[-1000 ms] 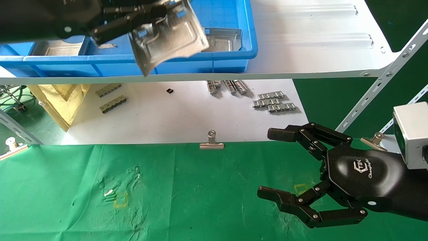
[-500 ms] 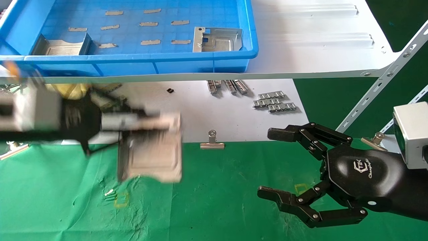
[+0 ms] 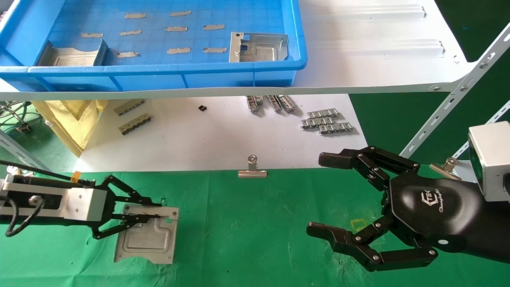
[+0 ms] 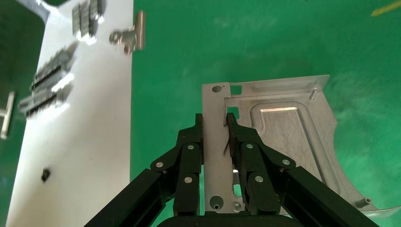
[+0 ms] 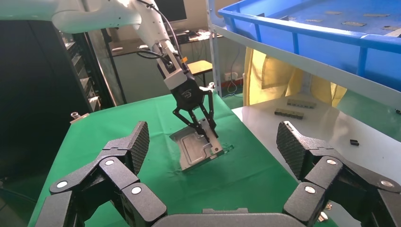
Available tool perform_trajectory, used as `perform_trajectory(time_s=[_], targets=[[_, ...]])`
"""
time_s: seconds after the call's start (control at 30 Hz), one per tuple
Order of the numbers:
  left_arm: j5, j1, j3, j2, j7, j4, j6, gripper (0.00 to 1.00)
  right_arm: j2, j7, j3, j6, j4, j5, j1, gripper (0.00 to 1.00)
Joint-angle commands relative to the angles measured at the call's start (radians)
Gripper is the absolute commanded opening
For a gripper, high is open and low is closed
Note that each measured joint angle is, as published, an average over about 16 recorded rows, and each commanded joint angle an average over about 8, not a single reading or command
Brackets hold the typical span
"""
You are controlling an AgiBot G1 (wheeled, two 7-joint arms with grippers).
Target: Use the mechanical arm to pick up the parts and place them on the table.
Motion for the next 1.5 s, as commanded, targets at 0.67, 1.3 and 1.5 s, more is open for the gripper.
perform_trajectory(time_s=[0.67, 1.3, 1.5], targets=[[-0.114, 0.011, -0.049, 0.023, -0.040, 0.239, 0.036, 1.00, 0.000, 0.000, 0.000, 0.000, 0.000, 0.000, 0.000, 1.00], [-0.297, 0.135, -0.145, -0.013, -0.182, 0.235, 0.039, 1.00, 0.000, 0.000, 0.000, 0.000, 0.000, 0.000, 0.000, 1.00], [-0.311, 0.169, -0.176, -0.028, -0.236, 0.151, 0.031, 1.00, 0.000, 0.000, 0.000, 0.000, 0.000, 0.000, 0.000, 1.00]])
